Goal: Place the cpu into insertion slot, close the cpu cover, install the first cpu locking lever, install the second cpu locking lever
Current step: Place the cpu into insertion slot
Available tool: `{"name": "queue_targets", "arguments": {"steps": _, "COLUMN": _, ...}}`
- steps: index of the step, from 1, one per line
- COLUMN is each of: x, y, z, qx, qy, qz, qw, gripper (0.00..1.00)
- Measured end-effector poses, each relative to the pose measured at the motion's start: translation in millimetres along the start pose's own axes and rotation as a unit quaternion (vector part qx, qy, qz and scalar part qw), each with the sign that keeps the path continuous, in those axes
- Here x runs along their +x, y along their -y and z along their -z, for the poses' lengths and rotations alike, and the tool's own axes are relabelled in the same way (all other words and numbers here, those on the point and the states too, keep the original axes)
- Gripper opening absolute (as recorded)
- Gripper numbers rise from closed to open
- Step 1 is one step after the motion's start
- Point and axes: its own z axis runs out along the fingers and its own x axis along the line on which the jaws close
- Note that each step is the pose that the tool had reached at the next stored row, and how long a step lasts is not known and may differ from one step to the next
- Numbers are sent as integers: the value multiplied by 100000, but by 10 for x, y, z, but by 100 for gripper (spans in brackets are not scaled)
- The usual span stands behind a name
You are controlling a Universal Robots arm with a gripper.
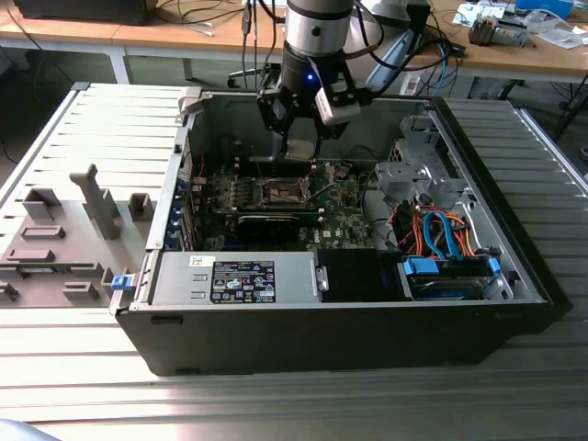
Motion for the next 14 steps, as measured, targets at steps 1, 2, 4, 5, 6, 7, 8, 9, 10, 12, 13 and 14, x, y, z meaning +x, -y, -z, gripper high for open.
{"name": "queue_targets", "arguments": {"steps": 1, "x": 0, "y": 0, "z": 0, "qx": 12, "qy": 17, "qz": -193, "qw": 100000, "gripper": 54}}
{"name": "queue_targets", "arguments": {"steps": 2, "x": 0, "y": 0, "z": 0, "qx": 19, "qy": 28, "qz": -337, "qw": 99999, "gripper": 54}}
{"name": "queue_targets", "arguments": {"steps": 4, "x": 0, "y": 0, "z": -1, "qx": 53, "qy": 68, "qz": -829, "qw": 99997, "gripper": 54}}
{"name": "queue_targets", "arguments": {"steps": 5, "x": 0, "y": 0, "z": -1, "qx": 59, "qy": 78, "qz": -968, "qw": 99995, "gripper": 54}}
{"name": "queue_targets", "arguments": {"steps": 6, "x": 0, "y": 0, "z": -1, "qx": 78, "qy": 98, "qz": -1224, "qw": 99992, "gripper": 54}}
{"name": "queue_targets", "arguments": {"steps": 7, "x": 0, "y": 0, "z": -1, "qx": 96, "qy": 118, "qz": -1482, "qw": 99989, "gripper": 54}}
{"name": "queue_targets", "arguments": {"steps": 8, "x": 0, "y": 0, "z": -1, "qx": 116, "qy": 140, "qz": -1746, "qw": 99985, "gripper": 54}}
{"name": "queue_targets", "arguments": {"steps": 9, "x": 0, "y": 0, "z": -1, "qx": 129, "qy": 158, "qz": -1966, "qw": 99980, "gripper": 54}}
{"name": "queue_targets", "arguments": {"steps": 10, "x": 0, "y": 0, "z": -1, "qx": 139, "qy": 168, "qz": -2096, "qw": 99978, "gripper": 54}}
{"name": "queue_targets", "arguments": {"steps": 12, "x": 0, "y": 0, "z": -1, "qx": 167, "qy": 201, "qz": -2500, "qw": 99968, "gripper": 54}}
{"name": "queue_targets", "arguments": {"steps": 13, "x": 0, "y": 0, "z": -1, "qx": 176, "qy": 209, "qz": -2636, "qw": 99965, "gripper": 54}}
{"name": "queue_targets", "arguments": {"steps": 14, "x": 0, "y": 0, "z": -2, "qx": 189, "qy": 229, "qz": -2863, "qw": 99959, "gripper": 54}}
